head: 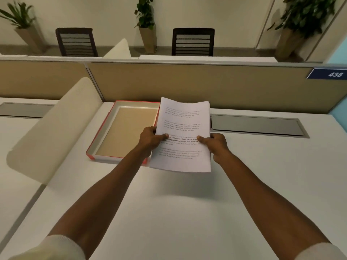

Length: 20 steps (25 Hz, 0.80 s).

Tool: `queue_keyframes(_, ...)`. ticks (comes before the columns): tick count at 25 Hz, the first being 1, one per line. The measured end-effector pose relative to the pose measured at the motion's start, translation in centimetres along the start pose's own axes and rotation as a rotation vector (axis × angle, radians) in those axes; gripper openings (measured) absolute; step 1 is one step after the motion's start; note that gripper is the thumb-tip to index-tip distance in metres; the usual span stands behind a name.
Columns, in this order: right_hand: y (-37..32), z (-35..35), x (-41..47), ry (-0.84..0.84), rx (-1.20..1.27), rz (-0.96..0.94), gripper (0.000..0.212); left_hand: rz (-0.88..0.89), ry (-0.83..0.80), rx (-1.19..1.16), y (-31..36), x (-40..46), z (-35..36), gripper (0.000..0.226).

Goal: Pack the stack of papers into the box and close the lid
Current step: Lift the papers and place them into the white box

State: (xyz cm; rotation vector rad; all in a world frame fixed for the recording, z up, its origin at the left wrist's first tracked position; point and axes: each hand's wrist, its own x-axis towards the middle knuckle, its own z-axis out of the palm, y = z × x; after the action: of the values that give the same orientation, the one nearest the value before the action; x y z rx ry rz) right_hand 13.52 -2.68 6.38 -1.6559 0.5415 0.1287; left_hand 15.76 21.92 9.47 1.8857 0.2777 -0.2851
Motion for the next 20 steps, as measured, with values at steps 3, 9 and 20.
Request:
queue_keyframes(3,-1.3,1.7,2.7,0.025,-0.004,0.054,0.044,-0.029,-0.037,0.033,0.1,3.8,-0.3,0.036)
queue_keyframes(9,-1.6,4.5,7.0,0.106,-0.071,0.156,0.047,-0.028,-0.029,0.169,-0.1,9.6,0.4,0.041)
queue_keyframes(20,-2.0,6.7,11.6,0.231,-0.406,0.071,0.046,0.032,0.029,0.289,-1.9,15.0,2.9,0.047)
